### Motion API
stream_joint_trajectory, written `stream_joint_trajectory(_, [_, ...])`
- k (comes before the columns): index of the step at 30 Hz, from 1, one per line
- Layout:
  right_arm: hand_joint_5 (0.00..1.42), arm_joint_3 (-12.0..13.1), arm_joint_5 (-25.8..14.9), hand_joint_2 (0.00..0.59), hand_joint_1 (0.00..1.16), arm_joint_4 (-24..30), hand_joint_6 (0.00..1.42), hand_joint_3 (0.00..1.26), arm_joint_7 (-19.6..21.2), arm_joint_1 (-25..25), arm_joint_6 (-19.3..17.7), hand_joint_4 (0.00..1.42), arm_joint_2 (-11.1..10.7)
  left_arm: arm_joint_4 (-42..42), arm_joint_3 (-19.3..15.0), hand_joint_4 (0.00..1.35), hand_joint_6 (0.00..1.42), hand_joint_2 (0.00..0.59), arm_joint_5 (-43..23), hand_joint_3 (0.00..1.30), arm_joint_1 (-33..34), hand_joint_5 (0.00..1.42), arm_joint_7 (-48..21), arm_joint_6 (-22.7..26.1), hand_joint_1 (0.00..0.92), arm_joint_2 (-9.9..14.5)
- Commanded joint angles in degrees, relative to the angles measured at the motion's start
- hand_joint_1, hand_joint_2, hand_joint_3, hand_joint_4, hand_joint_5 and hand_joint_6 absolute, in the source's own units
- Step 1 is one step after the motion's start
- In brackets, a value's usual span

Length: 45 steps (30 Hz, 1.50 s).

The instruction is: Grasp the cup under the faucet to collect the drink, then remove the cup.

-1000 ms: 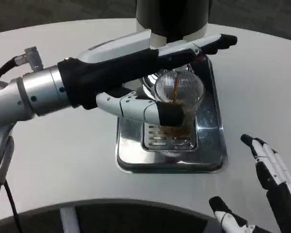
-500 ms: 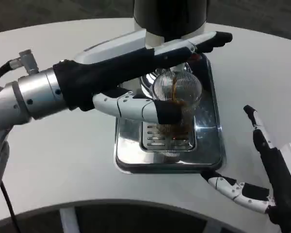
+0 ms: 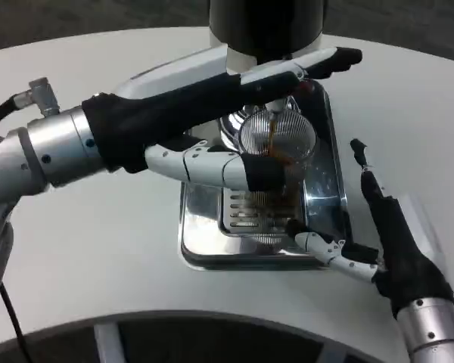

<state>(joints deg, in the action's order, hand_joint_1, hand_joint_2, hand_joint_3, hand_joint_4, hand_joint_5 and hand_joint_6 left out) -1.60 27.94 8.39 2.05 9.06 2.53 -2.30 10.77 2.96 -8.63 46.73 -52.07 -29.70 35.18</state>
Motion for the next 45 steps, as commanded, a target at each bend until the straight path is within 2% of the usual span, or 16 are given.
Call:
stream_joint_trajectory(1, [0.0,-0.6,-1.98,0.189,0.76,-4.11,0.0,0.0,2.17,3.51,-1.12,0.0,-0.26,0.28,0.78,0.0,0.0,0.103,1.32,0.0,-2.32,0.02,-0.97,1.03,0.0,1.24])
stream_joint_trajectory(9, [0.0,-1.81,-3.92,0.187,0.75,-8.2,0.0,0.0,3.07,7.97,-2.16,0.0,-1.36,-0.08,0.11,0.0,0.0,0.104,0.94,0.0,-2.69,0.02,-0.75,1.22,0.0,2.21])
stream_joint_trajectory(21, [0.0,-4.06,-5.5,0.18,0.75,-13.53,0.0,0.0,5.27,12.15,-3.92,0.0,-0.34,-1.24,-0.7,0.0,0.0,0.104,0.59,0.0,-3.91,0.02,-0.32,2.01,0.0,3.18])
stream_joint_trajectory(31, [0.0,-4.76,-6.7,0.185,0.76,-18.28,0.0,0.0,7.27,15.55,-5.61,0.0,0.37,-1.26,-1.19,0.0,0.0,0.103,0.3,0.0,-4.43,0.02,0.29,2.04,0.0,3.78])
stream_joint_trajectory(45, [0.0,-5.54,-8.06,0.181,0.77,-23.21,0.02,0.0,8.67,18.06,-7.26,0.0,1.46,-0.18,-2.93,0.0,0.0,0.109,-0.68,0.0,-4.5,0.03,1.26,1.76,0.0,3.32])
